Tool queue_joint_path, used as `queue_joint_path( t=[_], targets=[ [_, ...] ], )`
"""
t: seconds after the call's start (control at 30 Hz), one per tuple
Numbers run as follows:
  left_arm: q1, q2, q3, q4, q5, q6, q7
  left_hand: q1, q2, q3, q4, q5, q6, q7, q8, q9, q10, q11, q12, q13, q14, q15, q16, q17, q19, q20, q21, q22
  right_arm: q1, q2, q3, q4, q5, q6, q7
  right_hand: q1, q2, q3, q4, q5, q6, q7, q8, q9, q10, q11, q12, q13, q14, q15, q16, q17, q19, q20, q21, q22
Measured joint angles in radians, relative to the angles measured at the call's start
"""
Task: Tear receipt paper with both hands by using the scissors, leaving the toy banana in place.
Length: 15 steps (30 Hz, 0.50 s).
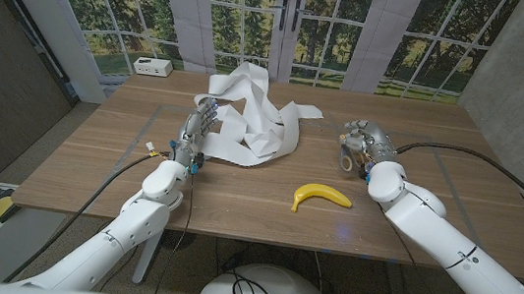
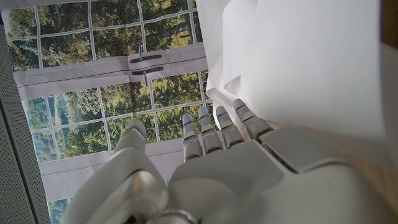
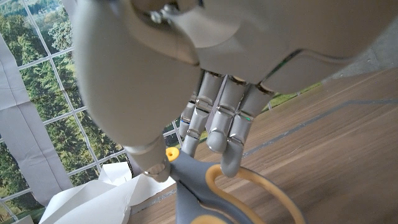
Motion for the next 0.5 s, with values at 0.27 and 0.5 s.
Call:
queue_joint_path(
  t=[0.27,0.5],
  targets=[
    [-0.004,-0.002,0.000,0.006,-0.001,0.000,0.000,0.000,0.000,0.000,0.000,0.000,0.000,0.000,0.000,0.000,0.000,0.000,0.000,0.000,0.000,0.000,0.000,0.000,0.000,0.000,0.000,0.000,-0.007,0.011,0.038,0.006,0.083,0.044,0.004,0.000,0.000,0.000,0.000,0.000,0.004,0.004,0.000,0.000,0.002,0.002,0.000,-0.005,0.011,0.000,0.007,0.000,0.000,0.000,0.020,-0.005],
    [-0.010,-0.004,0.001,0.015,-0.003,0.000,-0.003,0.000,0.000,0.000,0.000,0.000,0.000,0.000,0.000,0.000,0.000,0.000,0.000,0.000,0.000,0.000,0.000,0.000,0.000,0.000,0.000,0.000,-0.011,0.017,0.055,0.009,0.155,0.089,0.005,0.006,-0.006,0.000,0.000,0.003,0.004,0.004,0.000,0.000,0.002,0.002,0.001,-0.006,0.016,-0.005,0.010,0.003,0.000,0.000,0.032,-0.007]
  ],
)
